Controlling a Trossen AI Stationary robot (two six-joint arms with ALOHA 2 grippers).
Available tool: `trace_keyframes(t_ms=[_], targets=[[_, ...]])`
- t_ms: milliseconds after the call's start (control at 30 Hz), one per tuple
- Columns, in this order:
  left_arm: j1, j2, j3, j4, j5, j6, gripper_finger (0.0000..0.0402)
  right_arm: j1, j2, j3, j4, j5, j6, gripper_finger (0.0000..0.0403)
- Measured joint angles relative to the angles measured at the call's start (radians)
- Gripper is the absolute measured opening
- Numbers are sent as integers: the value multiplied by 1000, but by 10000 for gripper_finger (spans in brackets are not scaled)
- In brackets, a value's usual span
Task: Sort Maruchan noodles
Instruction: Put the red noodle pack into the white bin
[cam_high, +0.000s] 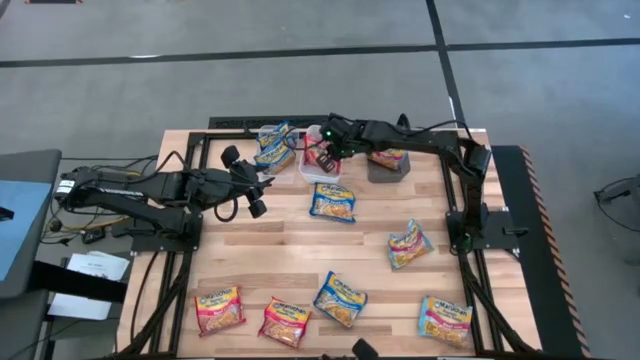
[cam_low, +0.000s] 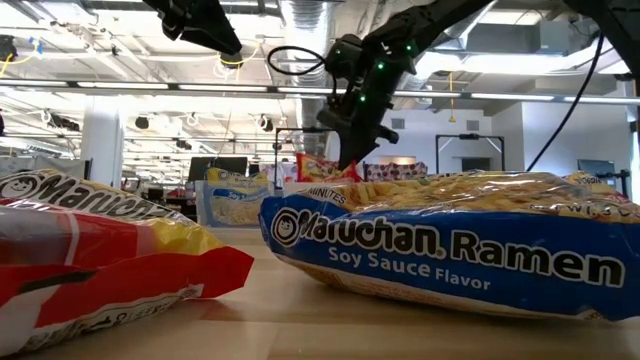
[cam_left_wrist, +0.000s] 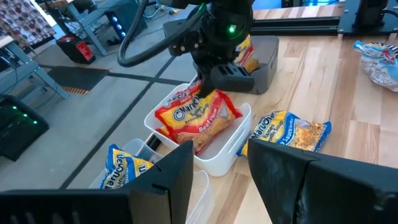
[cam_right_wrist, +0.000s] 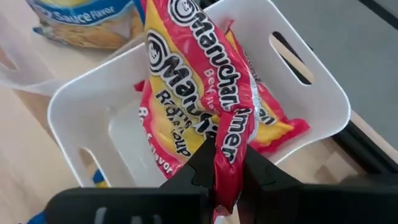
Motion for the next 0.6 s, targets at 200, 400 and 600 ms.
trace_keyframes(t_ms=[200, 400, 600], targets=[[0, 0, 0, 0, 0, 0, 143, -29, -1, 0, -24, 3, 0, 50], [0, 0, 0, 0, 0, 21, 143, -39, 0, 0, -15, 4, -42, 50], [0, 0, 0, 0, 0, 23, 143, -10, -2, 0, -4, 7, -109, 50]])
